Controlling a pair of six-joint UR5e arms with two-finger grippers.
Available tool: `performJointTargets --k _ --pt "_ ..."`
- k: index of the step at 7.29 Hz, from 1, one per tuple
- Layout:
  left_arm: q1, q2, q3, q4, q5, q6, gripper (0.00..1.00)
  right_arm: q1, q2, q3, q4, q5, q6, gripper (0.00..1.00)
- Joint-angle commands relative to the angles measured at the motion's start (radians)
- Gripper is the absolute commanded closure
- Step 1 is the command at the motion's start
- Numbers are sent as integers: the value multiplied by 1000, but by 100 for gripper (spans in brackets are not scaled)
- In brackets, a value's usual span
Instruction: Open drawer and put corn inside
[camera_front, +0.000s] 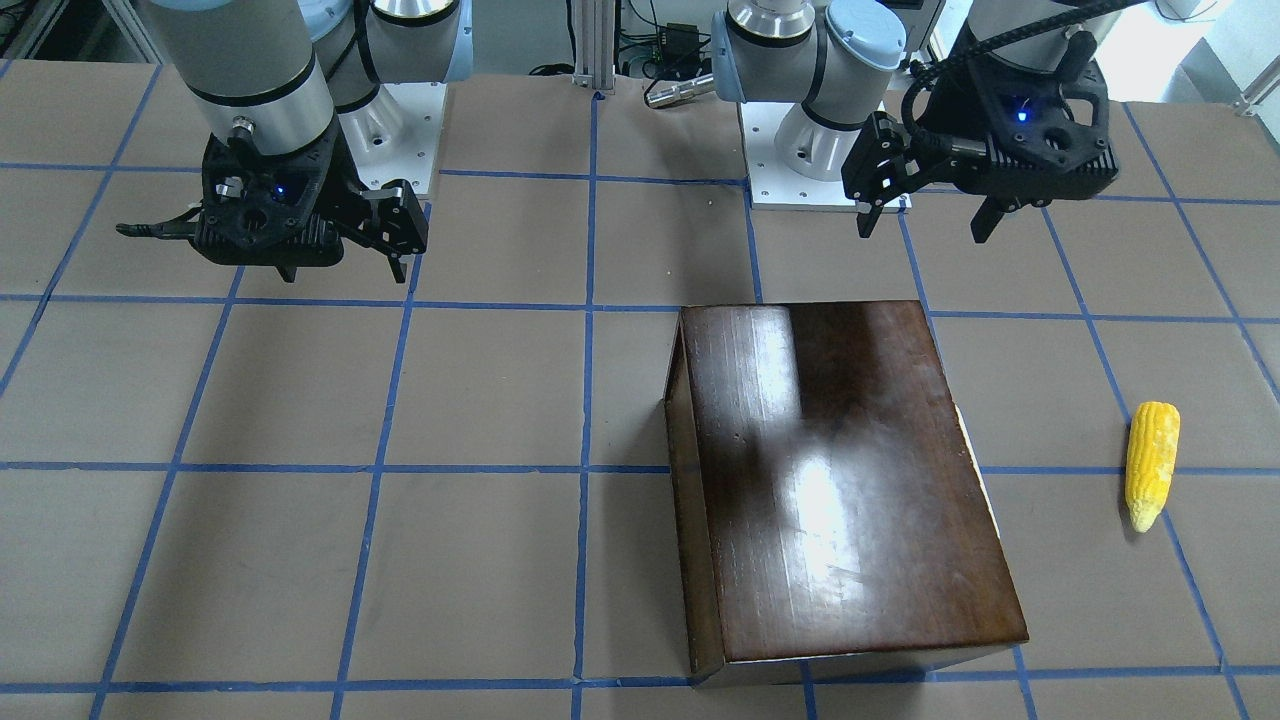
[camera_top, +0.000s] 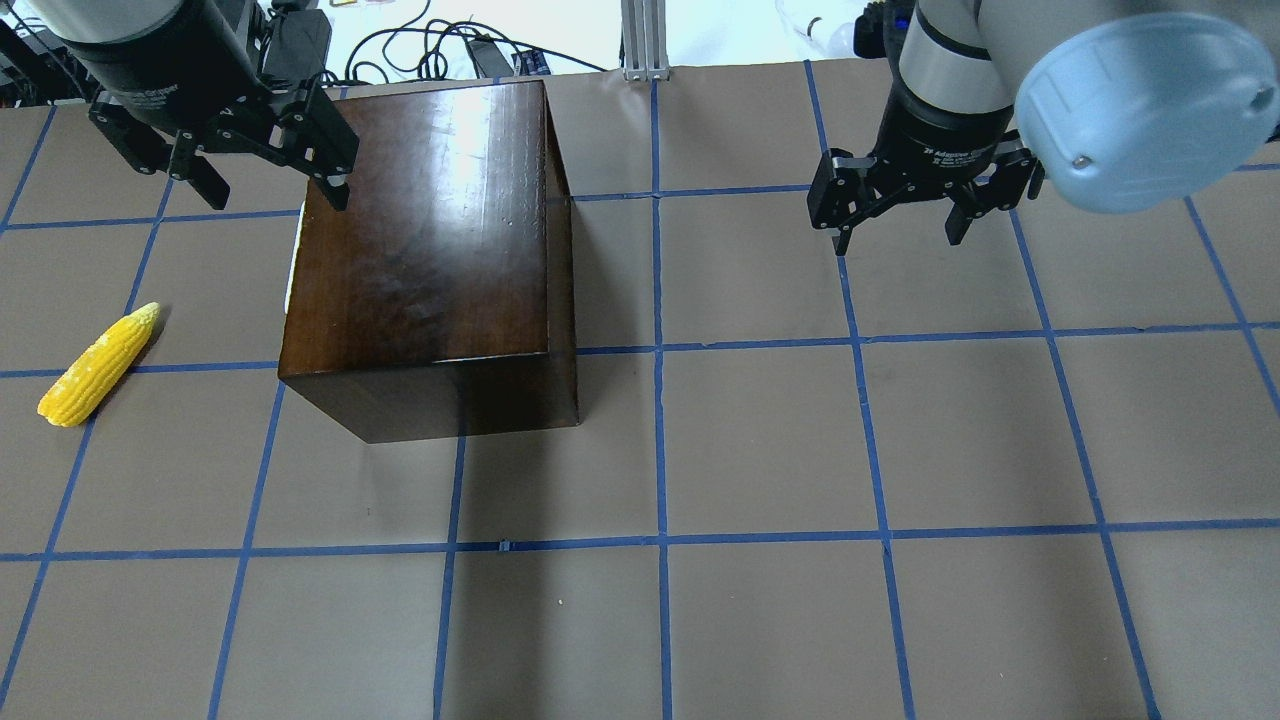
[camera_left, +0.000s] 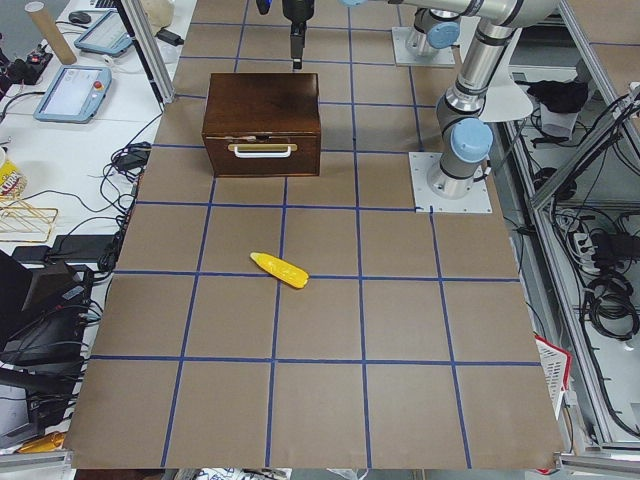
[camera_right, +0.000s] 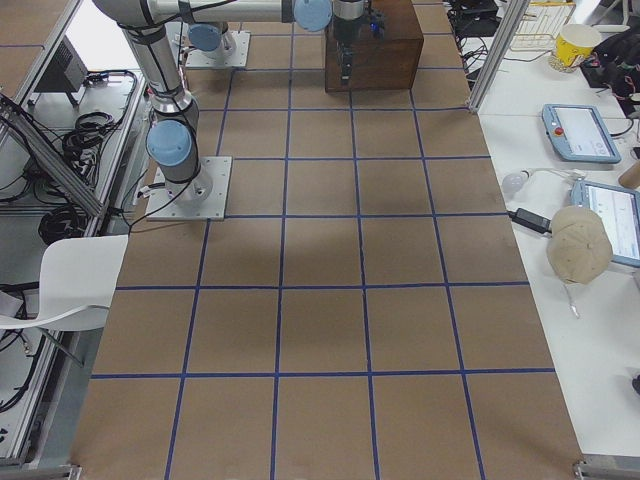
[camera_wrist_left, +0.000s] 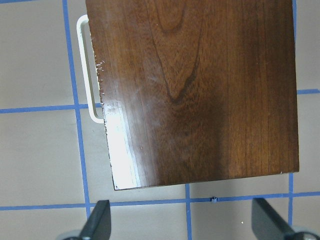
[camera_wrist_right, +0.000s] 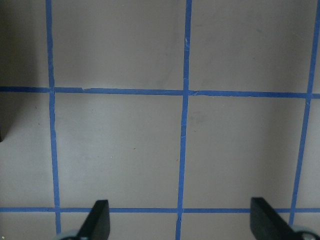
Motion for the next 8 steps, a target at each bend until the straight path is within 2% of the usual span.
performJointTargets --k 1,8 --pt "0 -3 0 1 0 0 0 0 0 0 0 0 0 0" --pt "-3 -8 -3 -1 8 3 0 0 0 0 0 0 0 0"
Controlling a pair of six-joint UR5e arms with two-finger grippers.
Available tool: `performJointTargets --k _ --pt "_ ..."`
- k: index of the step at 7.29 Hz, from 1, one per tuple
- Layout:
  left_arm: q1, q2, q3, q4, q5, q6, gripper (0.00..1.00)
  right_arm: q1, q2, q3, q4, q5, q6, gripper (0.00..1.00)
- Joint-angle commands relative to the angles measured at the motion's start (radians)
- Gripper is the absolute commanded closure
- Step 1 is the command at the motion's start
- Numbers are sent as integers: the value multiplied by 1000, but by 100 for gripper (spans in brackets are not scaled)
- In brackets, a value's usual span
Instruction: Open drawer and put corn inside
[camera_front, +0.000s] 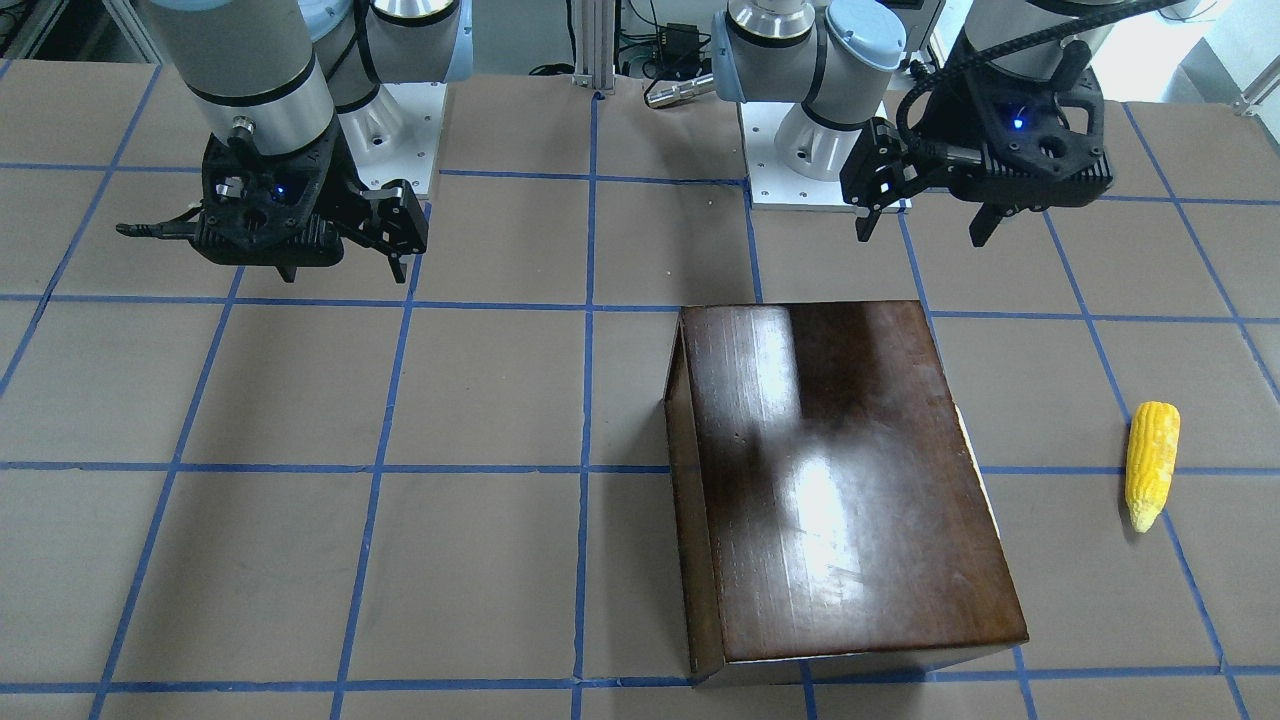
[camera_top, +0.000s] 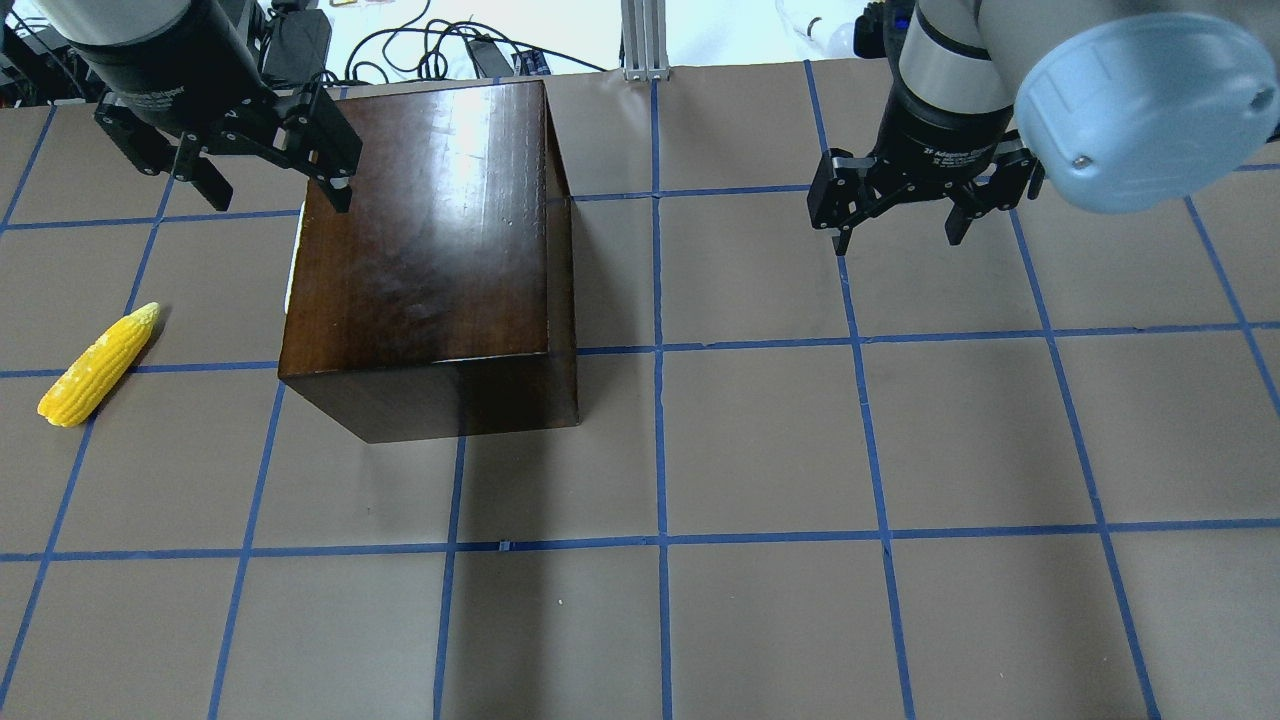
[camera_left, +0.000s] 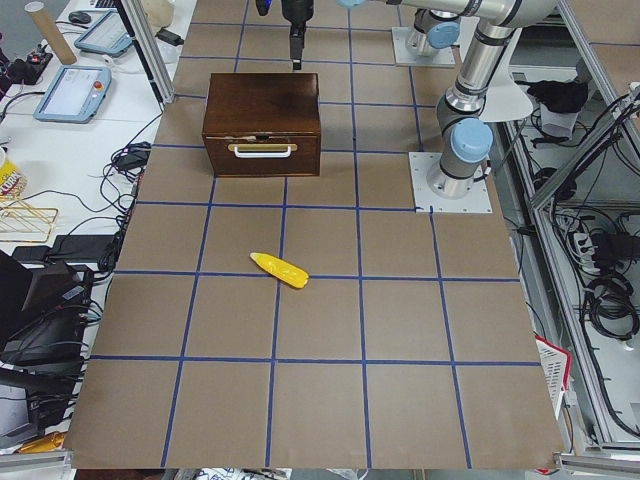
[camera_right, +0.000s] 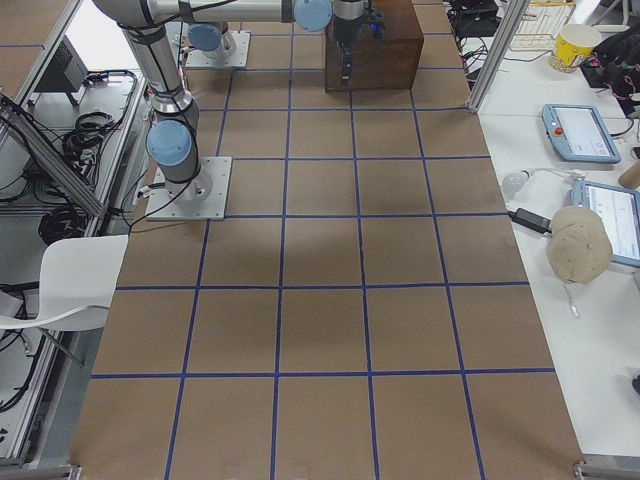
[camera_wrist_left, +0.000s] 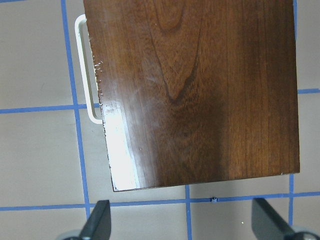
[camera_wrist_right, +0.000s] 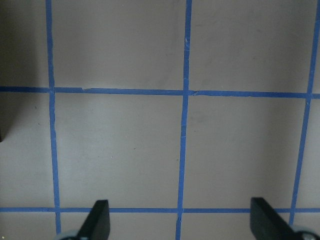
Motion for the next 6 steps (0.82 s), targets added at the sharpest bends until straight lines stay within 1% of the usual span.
performJointTargets --k 1,6 --pt "0 1 -1 -1 5 1 0 0 0 0 0 0 0 0" --pt "0 -10 0 1 -1 0 0 0 0 0 0 0 0 0"
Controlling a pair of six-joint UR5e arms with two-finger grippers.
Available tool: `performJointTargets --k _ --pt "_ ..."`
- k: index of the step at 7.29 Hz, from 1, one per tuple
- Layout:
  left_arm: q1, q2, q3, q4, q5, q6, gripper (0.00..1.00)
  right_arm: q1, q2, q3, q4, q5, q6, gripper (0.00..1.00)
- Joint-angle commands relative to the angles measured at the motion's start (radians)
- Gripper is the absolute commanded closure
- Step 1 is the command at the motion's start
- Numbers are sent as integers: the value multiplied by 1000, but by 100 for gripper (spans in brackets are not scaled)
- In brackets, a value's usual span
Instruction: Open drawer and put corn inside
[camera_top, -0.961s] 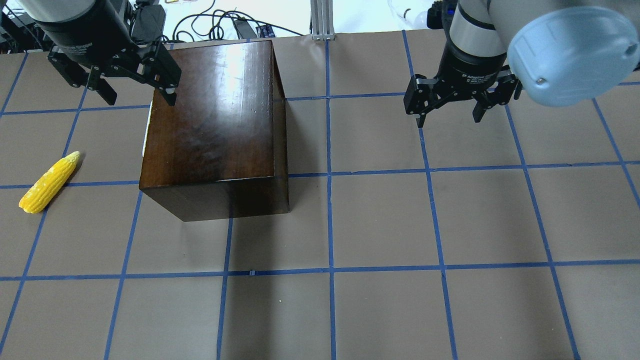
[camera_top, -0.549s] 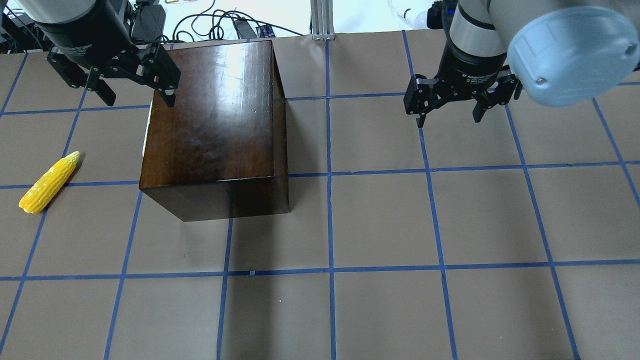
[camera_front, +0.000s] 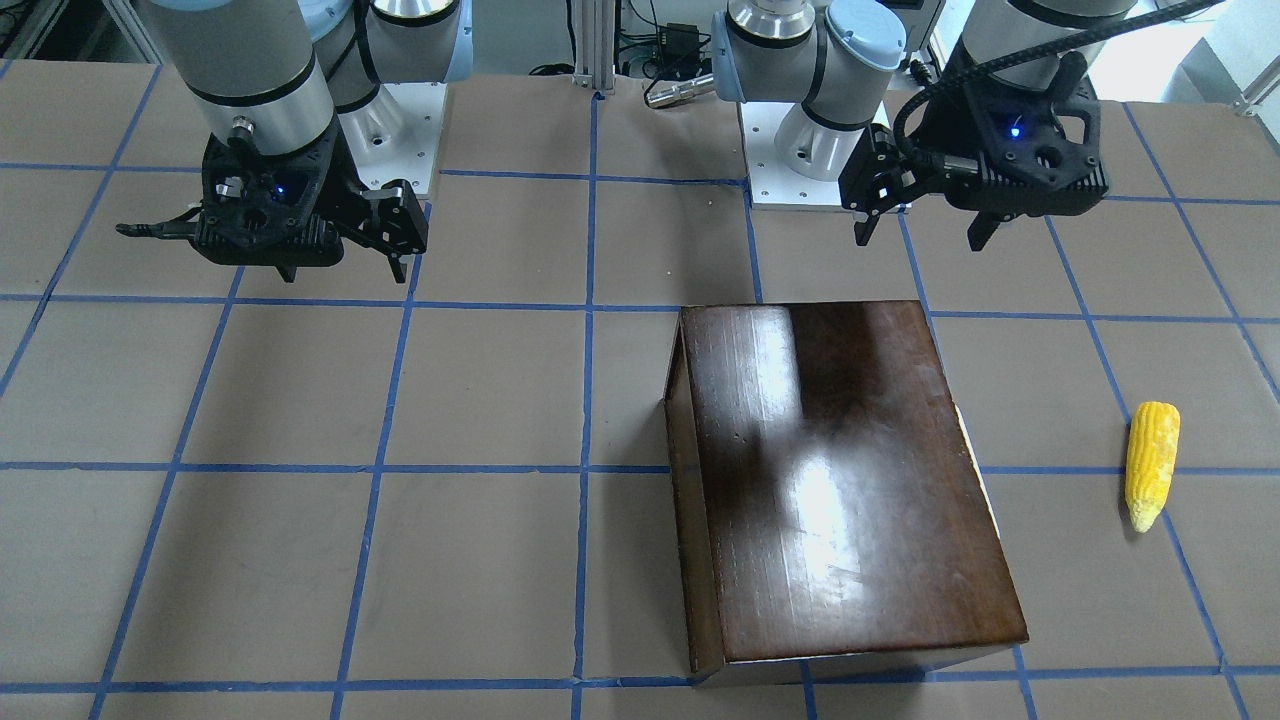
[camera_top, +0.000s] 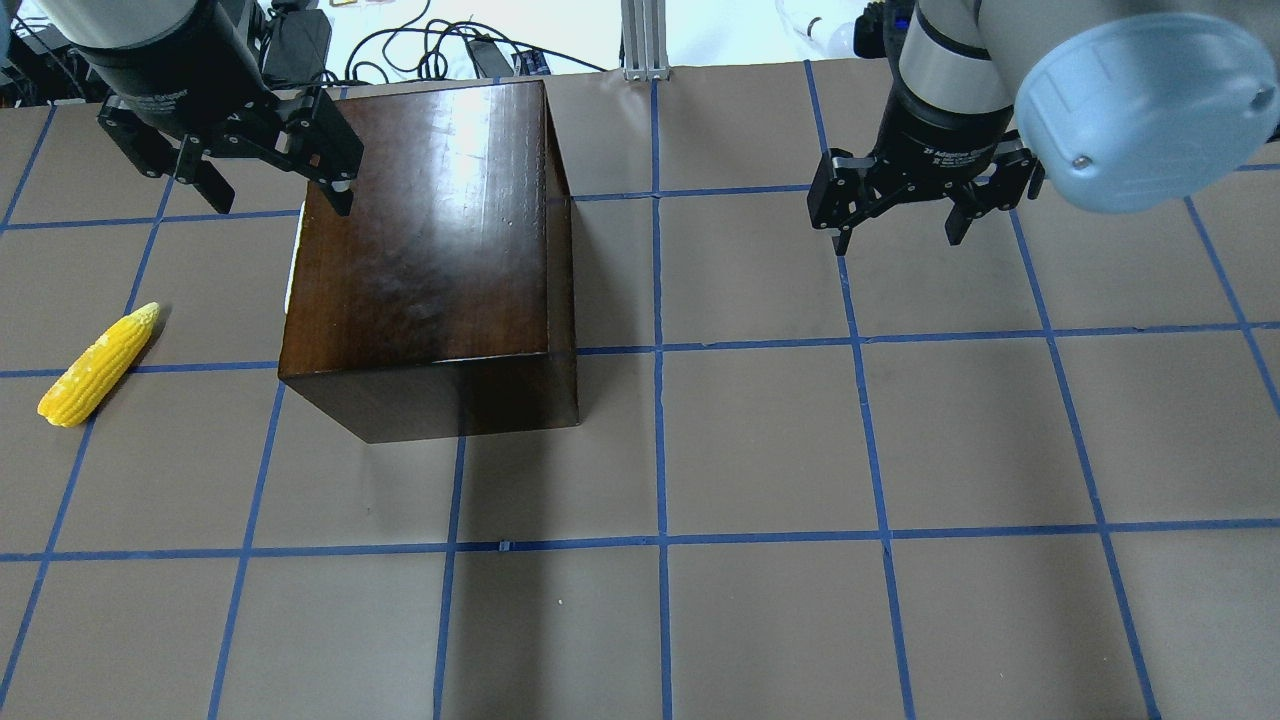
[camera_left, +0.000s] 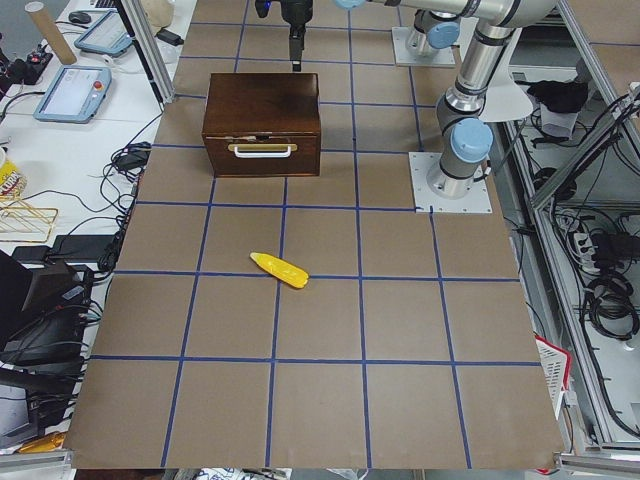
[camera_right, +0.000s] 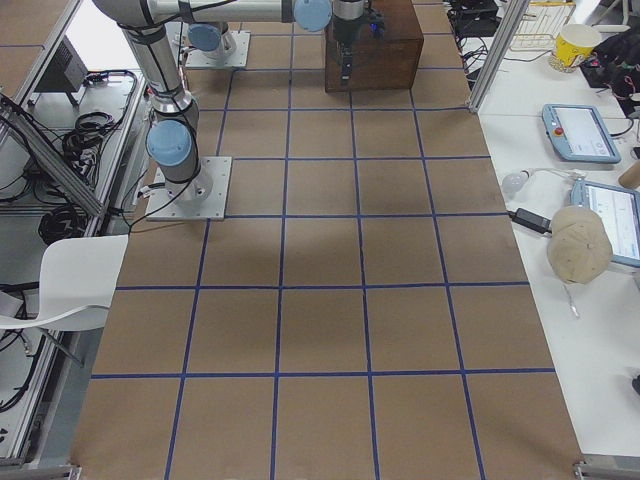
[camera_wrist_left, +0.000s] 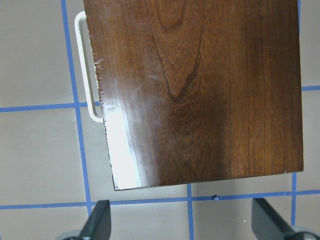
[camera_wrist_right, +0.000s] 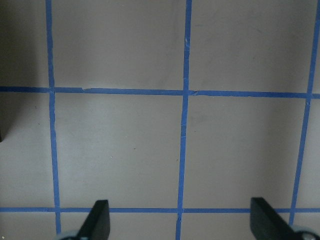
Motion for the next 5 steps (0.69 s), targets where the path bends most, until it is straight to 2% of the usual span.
performJointTargets --k 1,4,5 --pt "9 -7 12 2 -2 6 0 0 0 0 0 0 0 0" --pt "23 -18 12 4 -5 21 0 0 0 0 0 0 0 0" --pt "40 -56 -2 24 1 24 0 0 0 0 0 0 0 0"
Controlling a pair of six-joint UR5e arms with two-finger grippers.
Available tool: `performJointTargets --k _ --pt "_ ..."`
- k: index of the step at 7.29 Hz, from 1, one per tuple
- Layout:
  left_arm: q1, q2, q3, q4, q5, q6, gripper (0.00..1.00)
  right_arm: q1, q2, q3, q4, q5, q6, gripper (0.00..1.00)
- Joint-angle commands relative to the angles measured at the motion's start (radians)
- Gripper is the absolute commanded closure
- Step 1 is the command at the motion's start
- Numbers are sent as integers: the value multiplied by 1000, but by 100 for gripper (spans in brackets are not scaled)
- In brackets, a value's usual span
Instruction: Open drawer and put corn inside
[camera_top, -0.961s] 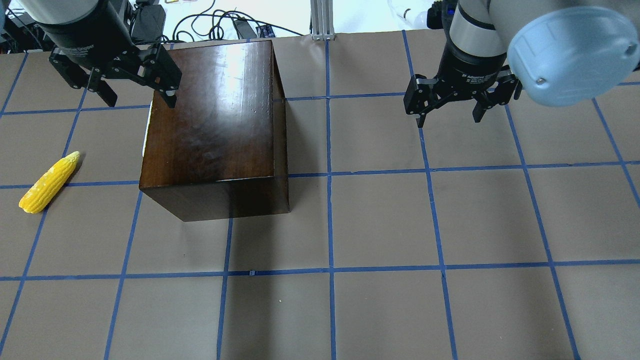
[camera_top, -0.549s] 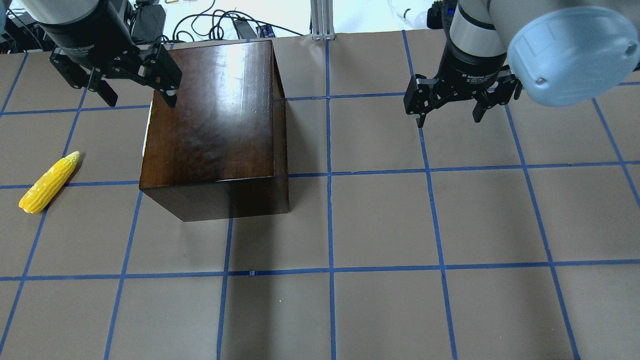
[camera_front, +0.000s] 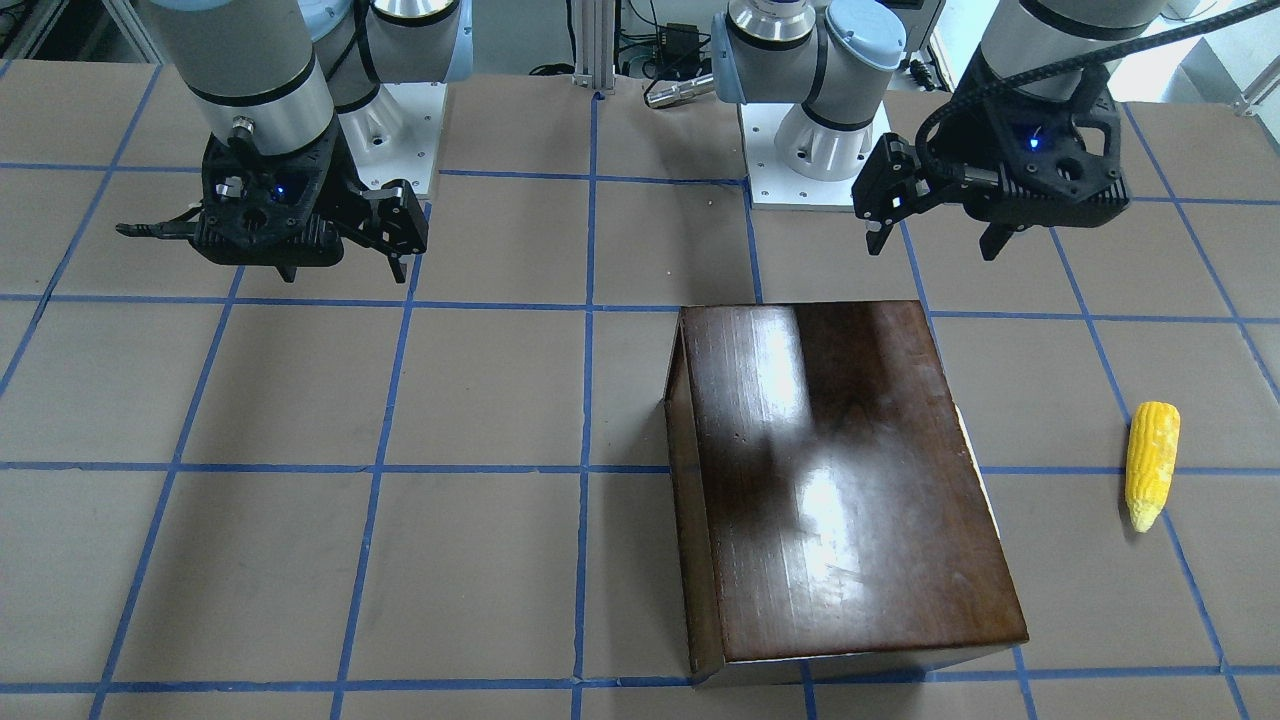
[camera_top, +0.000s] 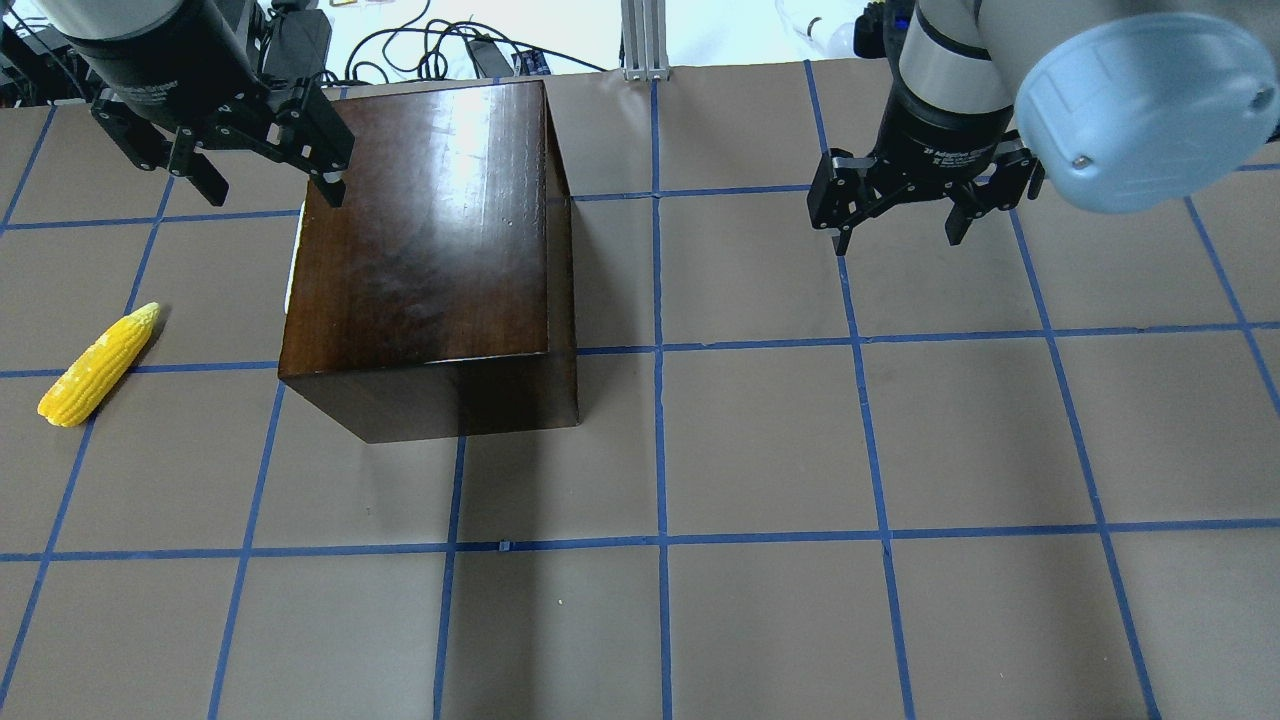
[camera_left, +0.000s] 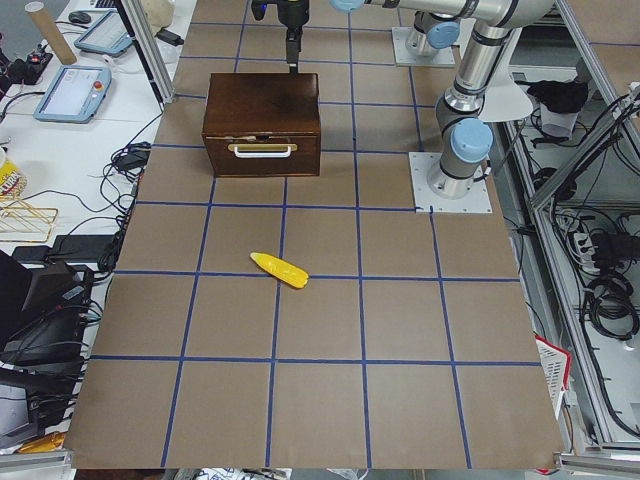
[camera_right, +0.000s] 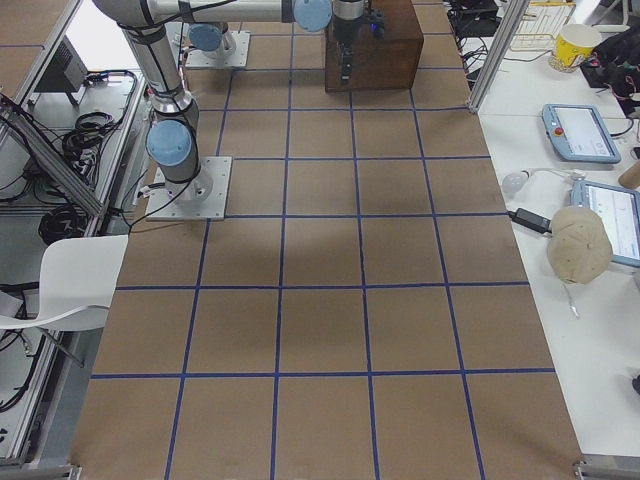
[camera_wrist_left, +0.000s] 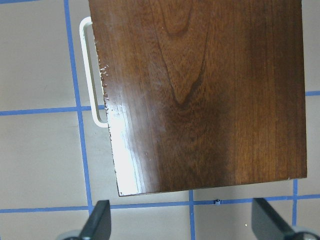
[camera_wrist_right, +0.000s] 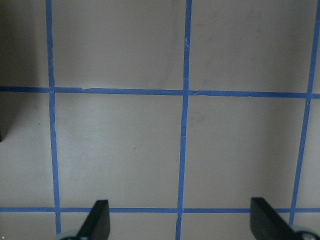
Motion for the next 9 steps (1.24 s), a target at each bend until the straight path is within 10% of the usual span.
performJointTargets --k 1,9 --pt "58 -73 -3 27 -3 8 0 0 0 0 0 0 0 0" --pt "312 -296 -12 191 -105 407 0 0 0 0 0 0 0 0"
